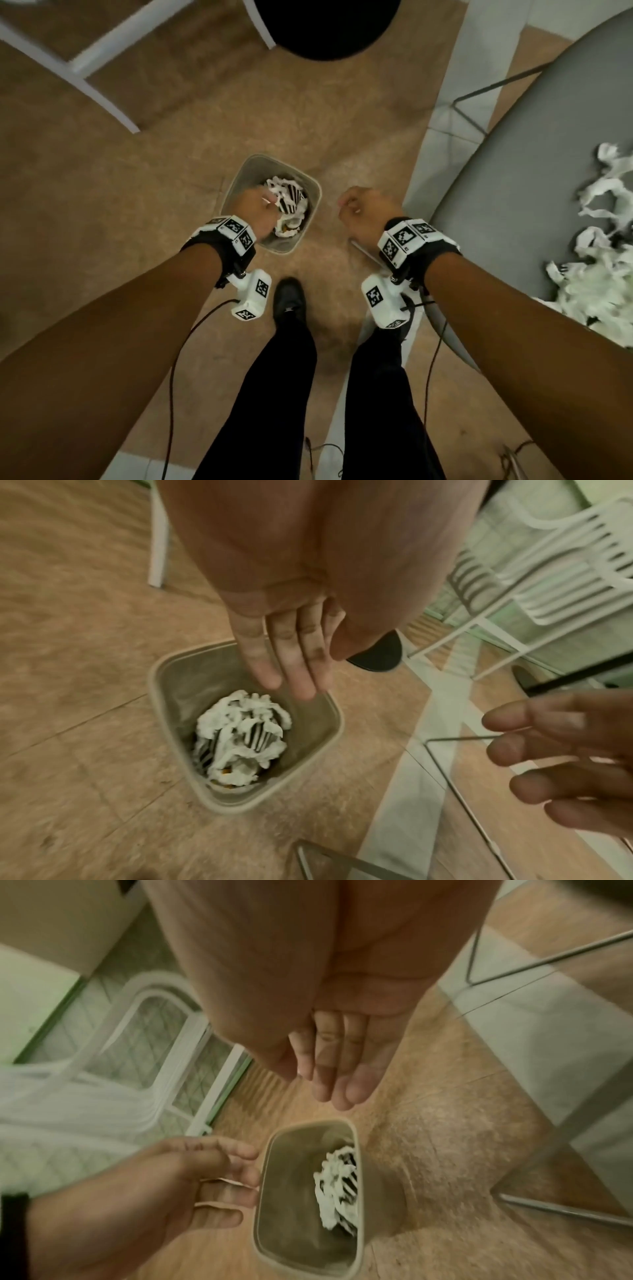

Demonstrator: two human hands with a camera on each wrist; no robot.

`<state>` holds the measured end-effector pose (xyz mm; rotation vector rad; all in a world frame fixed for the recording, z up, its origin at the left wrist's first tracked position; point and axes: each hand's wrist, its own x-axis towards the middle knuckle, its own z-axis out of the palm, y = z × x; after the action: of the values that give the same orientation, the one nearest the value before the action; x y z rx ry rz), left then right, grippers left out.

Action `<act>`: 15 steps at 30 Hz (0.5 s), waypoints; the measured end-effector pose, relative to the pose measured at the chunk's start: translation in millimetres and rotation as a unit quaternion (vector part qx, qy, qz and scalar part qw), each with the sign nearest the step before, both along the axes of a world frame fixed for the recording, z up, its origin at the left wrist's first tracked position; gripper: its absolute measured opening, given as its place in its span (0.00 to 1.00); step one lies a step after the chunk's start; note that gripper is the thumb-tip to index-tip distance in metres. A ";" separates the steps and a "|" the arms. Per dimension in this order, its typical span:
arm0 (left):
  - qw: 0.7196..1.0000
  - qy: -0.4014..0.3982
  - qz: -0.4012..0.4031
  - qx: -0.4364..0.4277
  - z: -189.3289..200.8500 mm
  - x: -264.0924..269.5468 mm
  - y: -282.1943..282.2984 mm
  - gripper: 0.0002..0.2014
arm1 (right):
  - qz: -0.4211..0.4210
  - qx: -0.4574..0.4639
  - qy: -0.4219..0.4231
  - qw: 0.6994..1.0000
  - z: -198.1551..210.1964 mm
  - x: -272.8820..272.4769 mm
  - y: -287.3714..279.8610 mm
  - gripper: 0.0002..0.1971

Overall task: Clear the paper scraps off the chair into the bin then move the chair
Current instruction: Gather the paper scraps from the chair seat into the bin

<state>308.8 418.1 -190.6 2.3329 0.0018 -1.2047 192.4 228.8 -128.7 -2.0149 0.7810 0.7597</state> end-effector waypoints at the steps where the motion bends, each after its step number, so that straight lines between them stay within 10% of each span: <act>1: 1.000 0.003 -0.009 -0.013 -0.2 -2.8 -12.1 0.06 | -0.031 0.007 -0.009 0.999 7.7 -8.7 -13.8 0.10; 15: 0.915 -0.100 -0.351 -0.172 101.0 -181.9 -333.9 0.10 | -0.372 -0.044 -0.090 0.923 64.7 -234.1 -210.8 0.07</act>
<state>126.9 84.2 -89.7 2.1707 -1.1111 -1.1295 -41.7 18.0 -64.0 -1.6283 1.3655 0.0959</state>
